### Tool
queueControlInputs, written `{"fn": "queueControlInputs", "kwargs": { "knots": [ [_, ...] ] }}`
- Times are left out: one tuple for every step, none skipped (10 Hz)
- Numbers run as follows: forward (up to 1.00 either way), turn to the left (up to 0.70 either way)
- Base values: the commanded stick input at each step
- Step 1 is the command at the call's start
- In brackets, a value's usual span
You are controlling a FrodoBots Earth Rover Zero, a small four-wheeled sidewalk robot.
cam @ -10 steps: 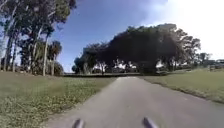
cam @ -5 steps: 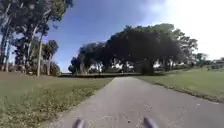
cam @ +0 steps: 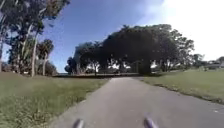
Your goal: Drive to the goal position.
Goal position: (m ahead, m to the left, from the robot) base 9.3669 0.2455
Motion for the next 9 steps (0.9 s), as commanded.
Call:
{"fn": "queueControlInputs", "kwargs": {
  "knots": [
    [0.85,0.00],
    [0.85,0.00],
    [0.85,0.00],
    [0.85,0.00],
    [0.85,0.00],
    [0.85,0.00],
    [0.85,0.00],
    [0.85,0.00],
    [0.85,0.00]
  ]
}}
